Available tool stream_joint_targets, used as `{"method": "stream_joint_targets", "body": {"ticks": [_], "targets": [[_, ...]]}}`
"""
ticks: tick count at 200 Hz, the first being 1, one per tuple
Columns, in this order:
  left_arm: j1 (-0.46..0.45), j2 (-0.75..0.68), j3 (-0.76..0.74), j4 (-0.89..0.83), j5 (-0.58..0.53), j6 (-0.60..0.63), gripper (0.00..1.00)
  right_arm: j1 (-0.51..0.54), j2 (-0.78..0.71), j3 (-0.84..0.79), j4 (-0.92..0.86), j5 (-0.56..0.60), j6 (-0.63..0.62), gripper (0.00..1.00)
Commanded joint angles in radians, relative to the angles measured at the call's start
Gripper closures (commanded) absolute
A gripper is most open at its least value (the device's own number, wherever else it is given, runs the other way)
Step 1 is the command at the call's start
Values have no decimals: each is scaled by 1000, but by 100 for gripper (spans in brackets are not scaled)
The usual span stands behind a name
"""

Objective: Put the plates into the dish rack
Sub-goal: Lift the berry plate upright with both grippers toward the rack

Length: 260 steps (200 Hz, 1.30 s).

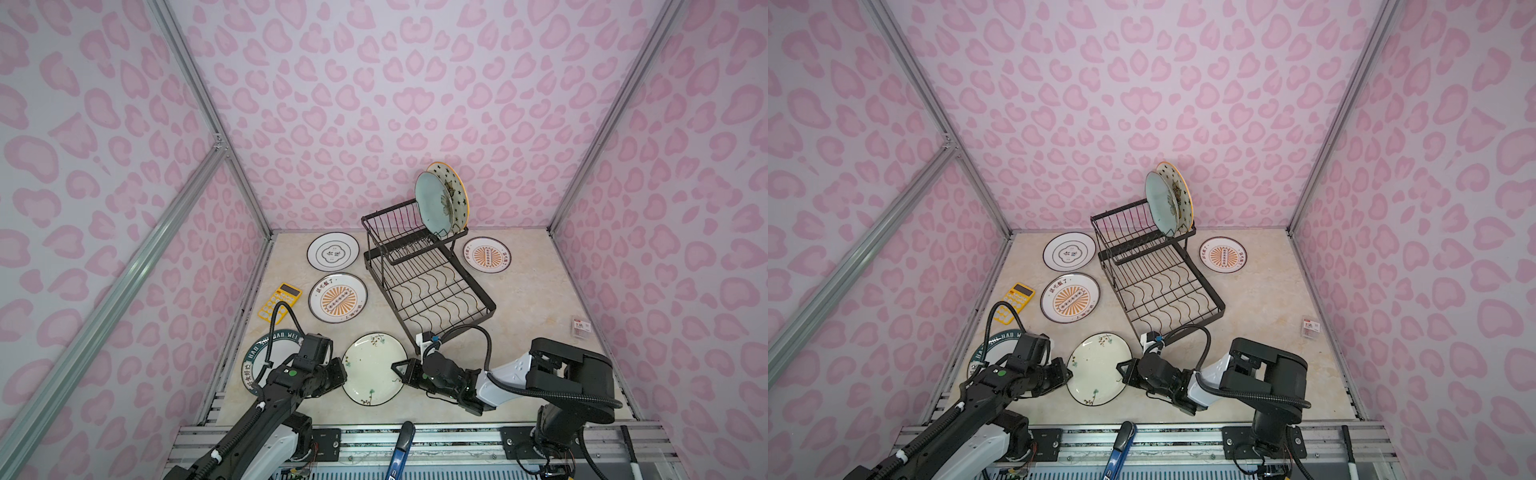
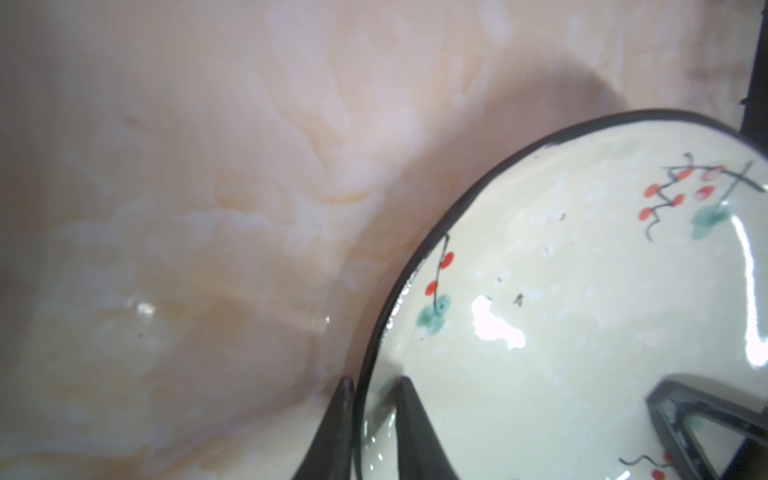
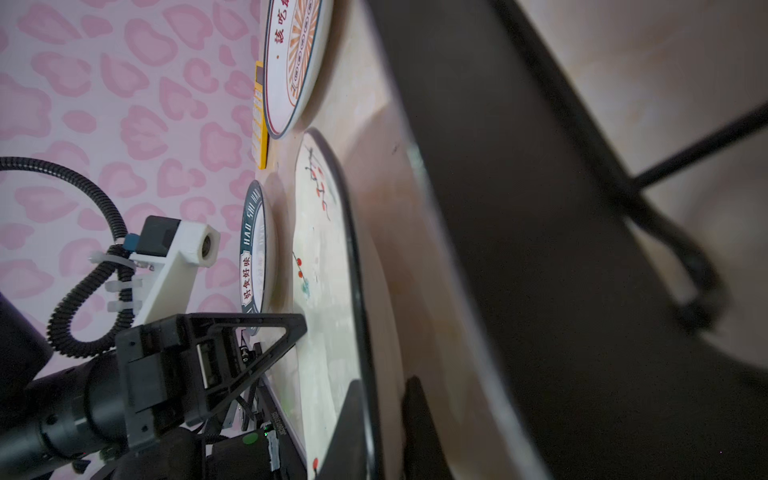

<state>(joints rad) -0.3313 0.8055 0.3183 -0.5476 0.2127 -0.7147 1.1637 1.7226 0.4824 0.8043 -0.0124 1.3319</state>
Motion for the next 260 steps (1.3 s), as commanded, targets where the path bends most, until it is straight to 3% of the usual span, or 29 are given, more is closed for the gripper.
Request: {"method": "stream_joint_targets", "body": {"ticks": [1,77,126,209,260], "targets": [[-5,-15,2,77,97,-9,80,3,9,3,-1,-103,41,100],[-5,-59,17,60,54,-16,79,-10,-100,132,-291,-84,-126,100],[-5,-121,79,12,2,-20,77,-76,-142,195,-405,-110,-238,100],[-5,-106,217,-3,-66,-1,47,-201,-164,276,-496,-235,-374,100],[0,-20,273,51,-62,53,39,-303,-168,287,-456,-359,-387,100]]}}
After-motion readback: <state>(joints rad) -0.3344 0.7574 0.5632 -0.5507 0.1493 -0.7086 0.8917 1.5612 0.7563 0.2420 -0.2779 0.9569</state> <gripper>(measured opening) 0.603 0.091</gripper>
